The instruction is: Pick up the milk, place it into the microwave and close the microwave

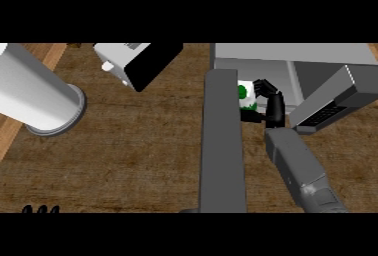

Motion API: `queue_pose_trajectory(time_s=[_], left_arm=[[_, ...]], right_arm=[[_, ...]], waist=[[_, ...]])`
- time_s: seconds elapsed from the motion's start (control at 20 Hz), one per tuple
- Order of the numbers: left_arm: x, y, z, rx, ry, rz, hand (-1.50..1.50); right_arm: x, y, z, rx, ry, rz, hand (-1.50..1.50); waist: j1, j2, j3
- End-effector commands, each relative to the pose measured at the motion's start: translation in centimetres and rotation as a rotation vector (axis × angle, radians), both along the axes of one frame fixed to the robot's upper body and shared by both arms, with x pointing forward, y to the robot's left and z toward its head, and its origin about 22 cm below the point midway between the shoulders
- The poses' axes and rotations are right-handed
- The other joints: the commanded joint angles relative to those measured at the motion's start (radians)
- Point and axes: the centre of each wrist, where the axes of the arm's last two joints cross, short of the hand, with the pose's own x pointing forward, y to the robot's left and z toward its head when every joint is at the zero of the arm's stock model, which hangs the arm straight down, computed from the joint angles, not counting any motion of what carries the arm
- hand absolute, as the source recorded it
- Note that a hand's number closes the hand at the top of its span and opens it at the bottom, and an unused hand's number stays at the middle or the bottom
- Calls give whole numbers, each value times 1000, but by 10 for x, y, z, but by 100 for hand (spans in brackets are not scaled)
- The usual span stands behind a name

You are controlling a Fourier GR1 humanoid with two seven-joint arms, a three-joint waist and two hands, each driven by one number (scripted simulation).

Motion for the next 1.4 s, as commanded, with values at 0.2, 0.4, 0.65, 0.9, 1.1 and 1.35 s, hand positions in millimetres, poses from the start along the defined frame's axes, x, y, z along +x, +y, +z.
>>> queue_pose_trajectory(time_s=[0.2,0.4,0.65,0.9,1.1,1.35], left_arm=[[0,8,-8,2,7,-36,-150],[12,8,-3,10,3,-50,-150],[6,6,-8,0,-14,-66,-150],[8,4,-8,-6,-11,-62,-150],[9,9,-3,3,-6,-64,-150],[14,10,-6,4,-4,-97,-150]], right_arm=[[12,-17,7,-140,9,-44,150],[16,-20,12,-221,-26,-68,150],[25,-46,29,-330,-95,-114,150],[35,-43,44,-258,-142,-146,150],[41,-34,52,-230,-205,-181,150],[41,-43,55,-376,-232,-305,150]], waist=[[38,17,2],[43,25,3],[72,34,3],[78,37,5],[86,42,6],[88,47,4]])
